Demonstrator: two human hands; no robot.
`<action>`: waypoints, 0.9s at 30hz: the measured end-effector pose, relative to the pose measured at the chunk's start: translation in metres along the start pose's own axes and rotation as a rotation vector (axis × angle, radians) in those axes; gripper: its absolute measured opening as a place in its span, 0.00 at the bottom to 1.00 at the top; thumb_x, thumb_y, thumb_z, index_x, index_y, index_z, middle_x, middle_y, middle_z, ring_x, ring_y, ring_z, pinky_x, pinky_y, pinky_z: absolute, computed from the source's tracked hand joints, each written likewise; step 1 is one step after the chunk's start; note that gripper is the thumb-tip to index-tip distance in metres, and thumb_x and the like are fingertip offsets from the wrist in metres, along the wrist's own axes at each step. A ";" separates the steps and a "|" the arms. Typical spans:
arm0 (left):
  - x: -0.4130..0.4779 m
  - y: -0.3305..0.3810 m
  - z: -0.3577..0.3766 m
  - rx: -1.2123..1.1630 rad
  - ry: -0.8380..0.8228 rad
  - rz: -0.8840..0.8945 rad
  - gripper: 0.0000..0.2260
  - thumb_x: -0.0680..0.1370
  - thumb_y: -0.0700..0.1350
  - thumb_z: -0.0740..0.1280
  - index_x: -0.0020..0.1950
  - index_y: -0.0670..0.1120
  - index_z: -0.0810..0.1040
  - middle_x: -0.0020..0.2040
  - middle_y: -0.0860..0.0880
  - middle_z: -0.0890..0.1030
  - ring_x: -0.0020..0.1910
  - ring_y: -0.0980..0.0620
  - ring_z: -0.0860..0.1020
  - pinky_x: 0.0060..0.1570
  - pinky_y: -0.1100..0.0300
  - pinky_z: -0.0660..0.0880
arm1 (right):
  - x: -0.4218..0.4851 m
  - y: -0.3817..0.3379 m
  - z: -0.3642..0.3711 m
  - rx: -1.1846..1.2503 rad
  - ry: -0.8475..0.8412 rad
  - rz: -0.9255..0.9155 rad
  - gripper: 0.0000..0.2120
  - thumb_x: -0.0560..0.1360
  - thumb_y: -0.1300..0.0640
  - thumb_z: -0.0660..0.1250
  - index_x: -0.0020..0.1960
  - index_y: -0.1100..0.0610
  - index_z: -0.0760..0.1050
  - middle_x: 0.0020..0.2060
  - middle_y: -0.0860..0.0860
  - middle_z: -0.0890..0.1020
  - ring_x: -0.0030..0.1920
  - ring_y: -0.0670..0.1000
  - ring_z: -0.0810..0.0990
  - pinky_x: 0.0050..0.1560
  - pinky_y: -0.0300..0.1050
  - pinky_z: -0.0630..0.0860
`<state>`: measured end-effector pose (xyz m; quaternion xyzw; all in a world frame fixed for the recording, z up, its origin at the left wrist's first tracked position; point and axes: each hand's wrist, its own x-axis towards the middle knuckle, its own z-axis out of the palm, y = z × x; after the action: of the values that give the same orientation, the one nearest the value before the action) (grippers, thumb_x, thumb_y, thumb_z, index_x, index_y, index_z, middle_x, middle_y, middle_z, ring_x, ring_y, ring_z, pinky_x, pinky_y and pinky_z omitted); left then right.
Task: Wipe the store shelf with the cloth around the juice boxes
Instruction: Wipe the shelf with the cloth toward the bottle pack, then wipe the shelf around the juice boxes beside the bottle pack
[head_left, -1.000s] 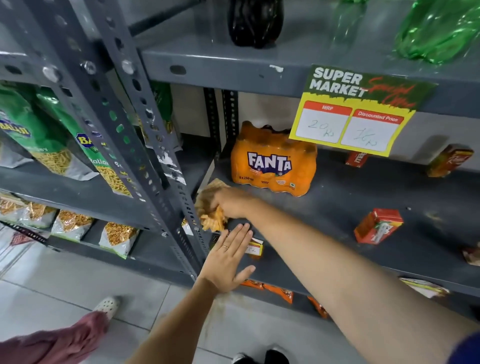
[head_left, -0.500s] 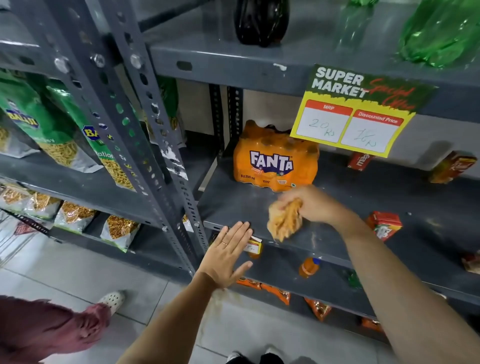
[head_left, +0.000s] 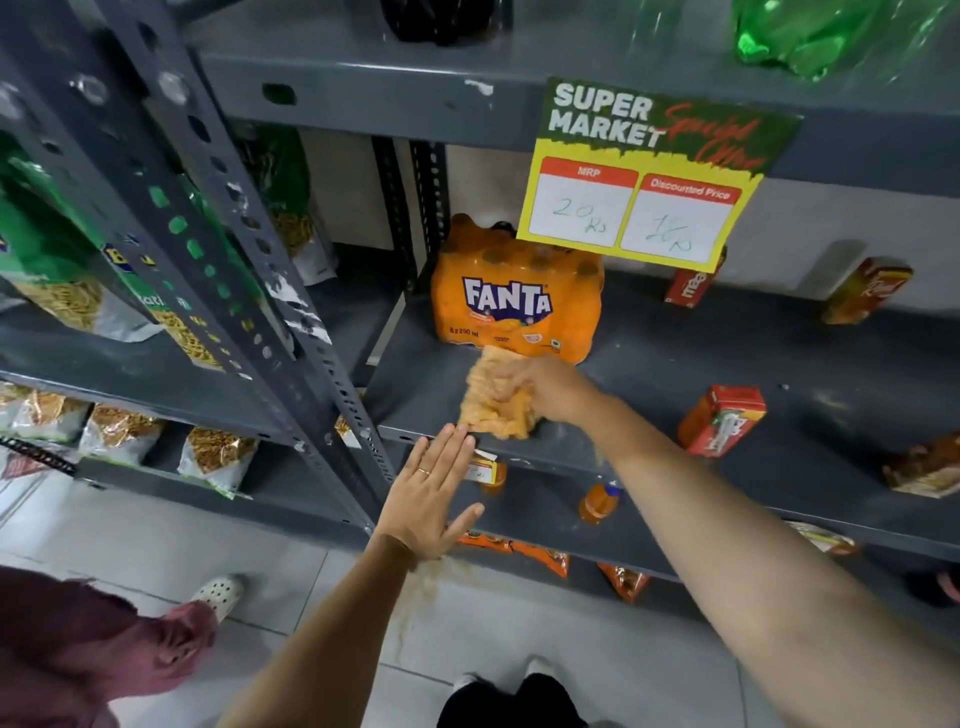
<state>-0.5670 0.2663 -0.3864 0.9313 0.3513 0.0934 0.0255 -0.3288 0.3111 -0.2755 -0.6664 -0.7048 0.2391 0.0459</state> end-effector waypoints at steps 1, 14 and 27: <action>0.000 0.001 0.000 0.005 -0.006 -0.006 0.34 0.80 0.61 0.50 0.79 0.42 0.47 0.79 0.42 0.51 0.78 0.46 0.48 0.75 0.45 0.48 | -0.017 0.012 0.002 0.020 0.031 0.044 0.23 0.73 0.72 0.62 0.58 0.52 0.82 0.68 0.49 0.76 0.67 0.54 0.74 0.69 0.48 0.69; 0.076 -0.021 -0.048 0.128 -0.059 -0.019 0.30 0.82 0.58 0.40 0.78 0.42 0.44 0.79 0.46 0.45 0.78 0.51 0.43 0.76 0.50 0.43 | -0.053 0.002 -0.034 -0.030 0.341 0.266 0.14 0.76 0.57 0.62 0.57 0.49 0.82 0.57 0.54 0.83 0.55 0.59 0.81 0.55 0.53 0.78; 0.084 -0.025 -0.031 0.041 -0.162 -0.080 0.28 0.81 0.58 0.39 0.79 0.47 0.43 0.80 0.52 0.45 0.77 0.56 0.42 0.75 0.52 0.40 | -0.126 -0.016 -0.016 -0.077 0.058 0.386 0.11 0.73 0.59 0.61 0.47 0.53 0.82 0.43 0.52 0.84 0.42 0.56 0.81 0.41 0.46 0.76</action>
<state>-0.5273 0.3403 -0.3455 0.9214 0.3866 0.0096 0.0384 -0.3236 0.1945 -0.2230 -0.7971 -0.5708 0.1970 -0.0060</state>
